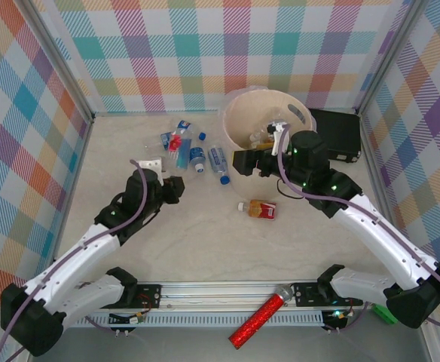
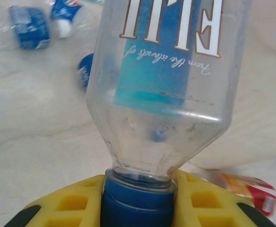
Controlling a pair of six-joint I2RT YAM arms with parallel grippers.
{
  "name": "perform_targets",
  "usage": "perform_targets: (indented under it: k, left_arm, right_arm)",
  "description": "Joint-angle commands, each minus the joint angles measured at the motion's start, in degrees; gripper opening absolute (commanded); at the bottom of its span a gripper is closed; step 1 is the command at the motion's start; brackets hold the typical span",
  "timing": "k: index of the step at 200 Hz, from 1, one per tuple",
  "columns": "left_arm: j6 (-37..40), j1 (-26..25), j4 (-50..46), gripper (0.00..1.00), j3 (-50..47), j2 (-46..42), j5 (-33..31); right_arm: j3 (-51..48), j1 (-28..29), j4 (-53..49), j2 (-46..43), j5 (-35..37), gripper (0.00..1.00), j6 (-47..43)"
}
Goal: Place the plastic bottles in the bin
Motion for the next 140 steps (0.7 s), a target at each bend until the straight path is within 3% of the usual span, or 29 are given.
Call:
perform_targets:
  k: [1,65,140]
  left_arm:
    - [4.1,-3.7,2.1,0.27,1.2,-2.5,0.1]
    - [7.4,-11.2,4.8,0.27,2.3,-4.7,2.4]
    - [7.9,-14.5,5.5,0.27,1.4,-7.1,3.4]
  right_arm:
    - [2.7,0.5,2.2,0.6,-2.1,0.99,1.6]
    - [4.2,1.8,2.9,3.3,-6.0,0.99,1.6]
    - [1.8,3.8,6.0,5.7,-7.4,0.99,3.5]
